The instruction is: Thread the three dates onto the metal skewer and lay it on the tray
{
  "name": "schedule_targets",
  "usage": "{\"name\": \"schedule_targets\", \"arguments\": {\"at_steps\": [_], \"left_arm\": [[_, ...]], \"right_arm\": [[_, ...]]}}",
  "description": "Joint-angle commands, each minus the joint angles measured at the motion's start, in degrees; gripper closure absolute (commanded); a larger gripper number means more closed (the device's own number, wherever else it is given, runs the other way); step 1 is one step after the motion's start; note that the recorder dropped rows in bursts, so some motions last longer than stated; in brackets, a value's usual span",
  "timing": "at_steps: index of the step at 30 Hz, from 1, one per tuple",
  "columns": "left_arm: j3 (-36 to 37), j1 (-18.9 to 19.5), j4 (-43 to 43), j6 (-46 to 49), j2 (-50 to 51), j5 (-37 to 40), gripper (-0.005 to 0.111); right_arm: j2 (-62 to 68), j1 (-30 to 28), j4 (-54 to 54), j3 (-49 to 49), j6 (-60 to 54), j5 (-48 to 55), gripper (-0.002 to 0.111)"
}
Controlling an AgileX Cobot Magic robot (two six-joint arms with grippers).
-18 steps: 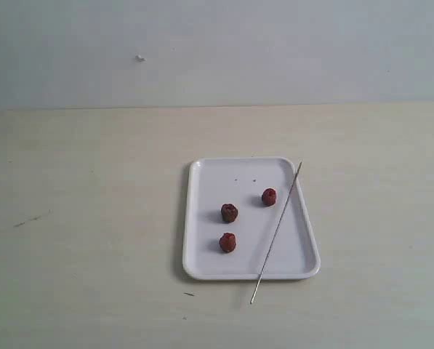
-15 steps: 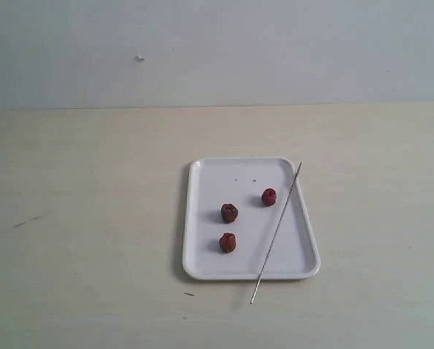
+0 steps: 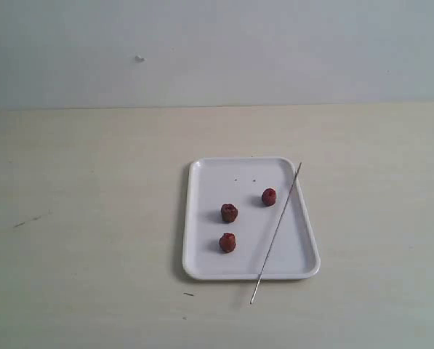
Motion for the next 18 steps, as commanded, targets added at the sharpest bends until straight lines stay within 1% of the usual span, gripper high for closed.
{"name": "schedule_targets", "arguments": {"at_steps": [1,15,17,18], "left_arm": [[0.03,0.07,0.15,-0.3,-0.39,-0.34,0.107],[0.03,0.07,0.62,0.47,-0.39,-0.32,0.107],[0.03,0.07,3.57,3.13,-0.39,-2.86,0.107],[0.03,0.07,-0.19,-0.63,-0.39,-8.28,0.107]], "right_arm": [[-0.39,-0.27,-0.33,0.27,-0.06,-0.31,0.108],[-0.39,-0.27,-0.33,0.27,-0.06,-0.31,0.108],[-0.39,-0.27,-0.33,0.27,0.06,-0.31,0.108],[-0.39,-0.27,-0.33,0.27,0.06,-0.31,0.108]]}}
